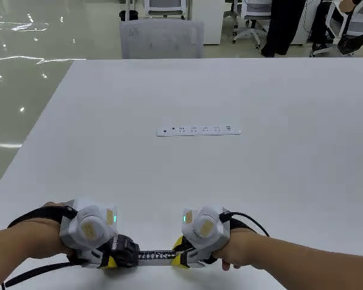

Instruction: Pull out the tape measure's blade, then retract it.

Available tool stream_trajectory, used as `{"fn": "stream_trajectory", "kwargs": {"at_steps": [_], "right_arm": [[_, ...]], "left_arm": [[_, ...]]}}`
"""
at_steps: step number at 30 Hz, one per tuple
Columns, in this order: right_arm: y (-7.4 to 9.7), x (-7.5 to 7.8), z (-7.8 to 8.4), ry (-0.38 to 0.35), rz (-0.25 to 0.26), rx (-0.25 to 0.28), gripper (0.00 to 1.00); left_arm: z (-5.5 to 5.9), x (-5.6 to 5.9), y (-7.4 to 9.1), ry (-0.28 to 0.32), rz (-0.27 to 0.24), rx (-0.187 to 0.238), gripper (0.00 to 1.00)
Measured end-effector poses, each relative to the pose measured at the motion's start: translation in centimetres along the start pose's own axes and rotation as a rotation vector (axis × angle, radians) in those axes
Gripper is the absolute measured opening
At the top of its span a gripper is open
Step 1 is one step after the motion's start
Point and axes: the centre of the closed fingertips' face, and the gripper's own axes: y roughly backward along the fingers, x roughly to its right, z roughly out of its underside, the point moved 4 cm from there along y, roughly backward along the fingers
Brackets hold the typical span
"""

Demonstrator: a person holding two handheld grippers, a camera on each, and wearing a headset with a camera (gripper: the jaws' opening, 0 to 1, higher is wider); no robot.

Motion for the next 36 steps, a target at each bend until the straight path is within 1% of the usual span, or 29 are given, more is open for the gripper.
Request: {"fn": "stream_trajectory", "kwargs": {"at_steps": [12, 16, 19, 27, 32, 36], "right_arm": [[0.7, 0.5, 0.4, 0.000, -0.003, -0.004, 0.12], [0.9, 0.5, 0.5, 0.006, -0.001, -0.008, 0.12], [0.9, 0.5, 0.8, 0.015, 0.002, -0.007, 0.12], [1.7, 0.7, 1.6, -0.008, 0.003, -0.006, 0.12], [1.7, 0.5, 1.9, 0.006, 0.006, -0.013, 0.12], [2.2, 0.7, 2.5, -0.005, 0.010, -0.012, 0.12]], "left_arm": [[-0.1, -0.1, 0.1, 0.015, -0.003, 0.002, 0.32], [-0.1, -0.1, 0.0, 0.015, -0.003, 0.003, 0.32], [-0.1, -0.1, 0.0, 0.015, -0.002, 0.003, 0.32], [-0.1, -0.1, 0.0, 0.017, -0.002, 0.001, 0.32], [-0.1, -0.1, -0.1, 0.018, -0.004, 0.001, 0.32], [-0.1, -0.1, -0.1, 0.019, -0.006, -0.001, 0.32]]}}
